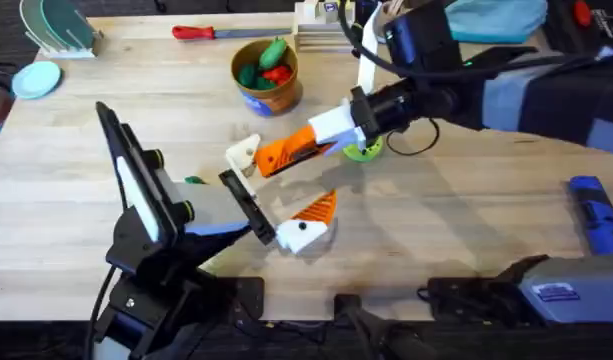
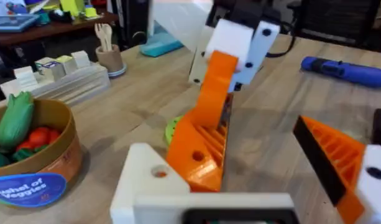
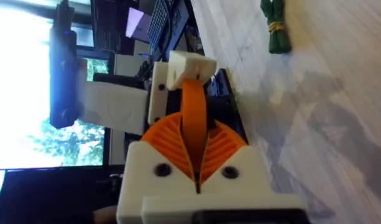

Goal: Pick up the gripper from the table and insert it into the empty holder that is missing its gripper. Then pick up a screw, insert it into the mounting hole, and use the screwdriver to tighten it. Finally, clean up the table by picking up the vegetable and placing it into the bucket.

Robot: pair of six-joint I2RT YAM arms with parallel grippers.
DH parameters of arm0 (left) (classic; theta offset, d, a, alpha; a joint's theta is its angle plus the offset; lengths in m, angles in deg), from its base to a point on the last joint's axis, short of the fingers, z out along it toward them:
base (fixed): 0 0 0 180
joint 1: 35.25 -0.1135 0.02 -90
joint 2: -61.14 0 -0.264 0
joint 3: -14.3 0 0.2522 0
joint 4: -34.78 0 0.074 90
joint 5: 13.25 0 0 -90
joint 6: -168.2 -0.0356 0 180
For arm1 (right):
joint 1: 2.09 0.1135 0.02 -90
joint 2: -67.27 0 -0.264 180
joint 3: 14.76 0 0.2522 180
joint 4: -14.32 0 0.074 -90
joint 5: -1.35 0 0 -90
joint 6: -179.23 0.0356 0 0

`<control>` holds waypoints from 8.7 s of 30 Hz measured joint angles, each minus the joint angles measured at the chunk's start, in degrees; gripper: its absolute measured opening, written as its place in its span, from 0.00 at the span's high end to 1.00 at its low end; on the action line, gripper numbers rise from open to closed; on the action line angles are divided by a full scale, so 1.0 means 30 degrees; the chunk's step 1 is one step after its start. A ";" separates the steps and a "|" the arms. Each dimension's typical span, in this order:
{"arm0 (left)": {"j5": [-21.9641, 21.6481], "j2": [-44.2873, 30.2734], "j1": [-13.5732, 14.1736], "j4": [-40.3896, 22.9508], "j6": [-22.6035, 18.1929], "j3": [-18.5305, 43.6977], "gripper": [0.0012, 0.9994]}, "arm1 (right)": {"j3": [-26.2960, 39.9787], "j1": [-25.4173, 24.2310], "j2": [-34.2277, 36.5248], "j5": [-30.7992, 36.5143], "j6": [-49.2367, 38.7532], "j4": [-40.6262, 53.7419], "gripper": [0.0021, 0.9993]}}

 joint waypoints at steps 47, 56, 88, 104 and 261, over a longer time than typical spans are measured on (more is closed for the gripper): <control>0.1339 0.0004 -0.0279 -0.0044 0.0470 0.0000 0.01 | -0.0036 0.0961 0.3898 -0.2557 0.7711 -0.9405 0.78; 0.2002 0.0003 -0.0029 -0.0046 0.0324 0.0000 0.01 | -0.0036 0.1180 0.4022 -0.2850 0.7700 -0.9512 0.42; 0.2811 0.0007 0.0088 -0.0087 0.0329 0.0000 0.01 | 0.0940 -0.4442 -0.1561 0.5785 0.0758 0.0927 0.08; 0.2833 0.0007 0.0088 -0.0087 0.0329 0.0000 0.01 | 0.1472 0.0743 -0.3246 2.2638 -0.4853 1.0090 0.24; 0.2882 -0.0066 0.0074 -0.0104 0.1480 0.0000 0.29 | 0.7513 0.9109 -1.2425 2.4833 -0.0702 2.0681 0.01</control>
